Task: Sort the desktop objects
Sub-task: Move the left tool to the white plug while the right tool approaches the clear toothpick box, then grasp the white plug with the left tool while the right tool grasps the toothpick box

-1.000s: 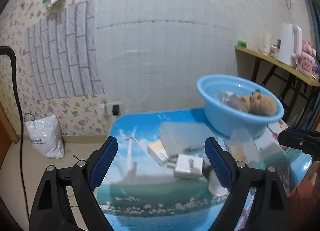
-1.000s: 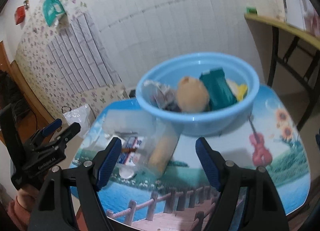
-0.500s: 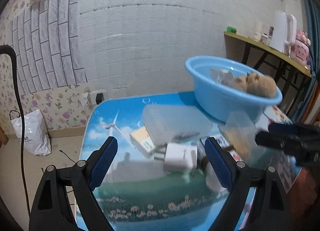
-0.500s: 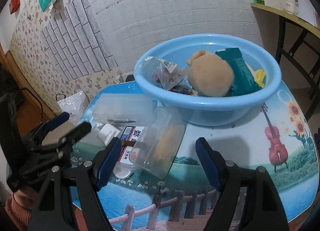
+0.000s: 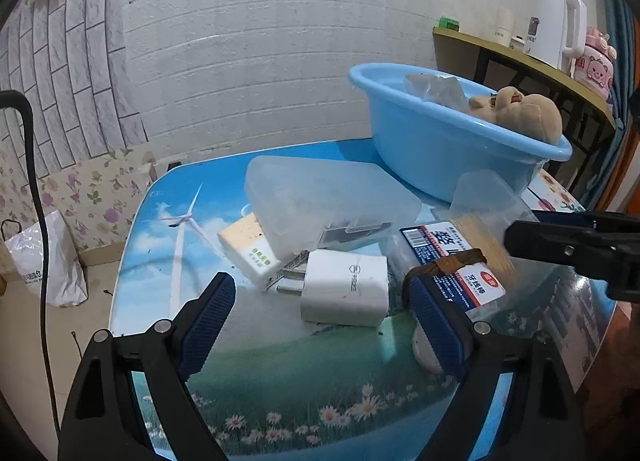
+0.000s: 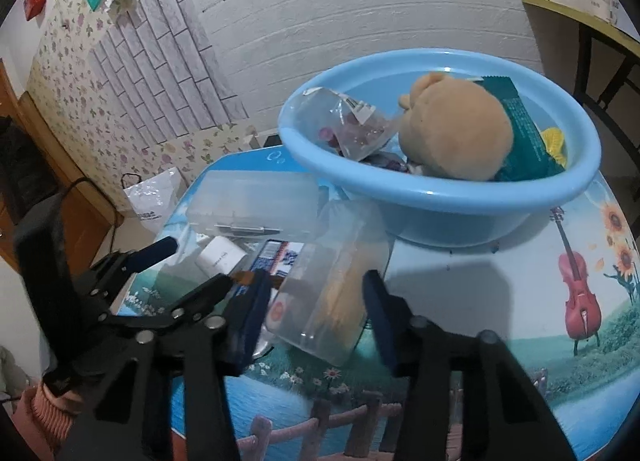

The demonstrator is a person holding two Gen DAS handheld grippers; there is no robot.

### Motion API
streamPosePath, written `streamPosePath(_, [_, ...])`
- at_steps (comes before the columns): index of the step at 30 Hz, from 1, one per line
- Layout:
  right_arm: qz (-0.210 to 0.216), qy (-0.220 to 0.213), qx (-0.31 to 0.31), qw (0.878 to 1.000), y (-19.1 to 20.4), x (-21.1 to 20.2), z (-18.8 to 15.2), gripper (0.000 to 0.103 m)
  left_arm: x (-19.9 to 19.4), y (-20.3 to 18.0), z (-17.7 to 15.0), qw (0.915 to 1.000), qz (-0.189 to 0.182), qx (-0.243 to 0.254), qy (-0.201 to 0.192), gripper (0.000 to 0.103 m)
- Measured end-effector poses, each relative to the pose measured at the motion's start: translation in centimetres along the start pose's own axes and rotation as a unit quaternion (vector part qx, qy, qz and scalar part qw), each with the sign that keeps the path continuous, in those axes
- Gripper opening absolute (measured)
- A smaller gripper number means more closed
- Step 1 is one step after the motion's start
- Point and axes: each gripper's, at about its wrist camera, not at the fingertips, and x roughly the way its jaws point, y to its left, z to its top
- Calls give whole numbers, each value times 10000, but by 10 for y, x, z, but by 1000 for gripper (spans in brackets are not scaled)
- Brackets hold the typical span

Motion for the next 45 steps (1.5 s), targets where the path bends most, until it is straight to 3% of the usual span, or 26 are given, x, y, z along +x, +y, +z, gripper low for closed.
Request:
streamPosePath(5, [105, -11, -31, 9999, -9, -8, 0, 37, 4, -1, 2, 10000, -14, 49, 81, 89])
streamPosePath(6, [111, -18, -33, 9999, -11, -10, 0, 36, 4, -1, 2, 9999, -72, 54, 103, 81])
streamPosePath(7, [113, -27, -33, 9999, -13, -12, -1, 35, 4, -1, 2, 9998, -165, 32, 115, 67])
streamPosePath(9, [101, -40, -37, 9999, -16, -16, -2, 34, 5, -1, 0, 9996, -194, -42, 194, 58])
streamPosePath(11, [108, -26, -40, 9999, -20, -20, -3, 34, 4, -4, -1, 9997, -154, 18, 166, 58])
streamPosePath(13, [76, -28, -107, 9999, -20, -24, -5, 33, 0, -8, -2, 9995, -250, 95, 136, 44])
streamPosePath(27, [-76, -39, -573, 9983, -32, -47, -22, 33, -16, -17, -11, 9994, -125, 122, 283, 44])
streamPosePath(33, [-155, 108, -542, 9984, -33, -37, -26, 44, -30, -12, -23, 9993, 155, -153, 293, 45])
streamPosePath(41, [-221, 243, -727, 9968, -35, -25, -36, 44, -31, -8, -27, 9985, 381, -256, 313, 58])
streamPosePath(45, [-317, 223, -862, 9955, -35, -20, -36, 44, -28, -13, -26, 9984, 460, -64, 308, 70])
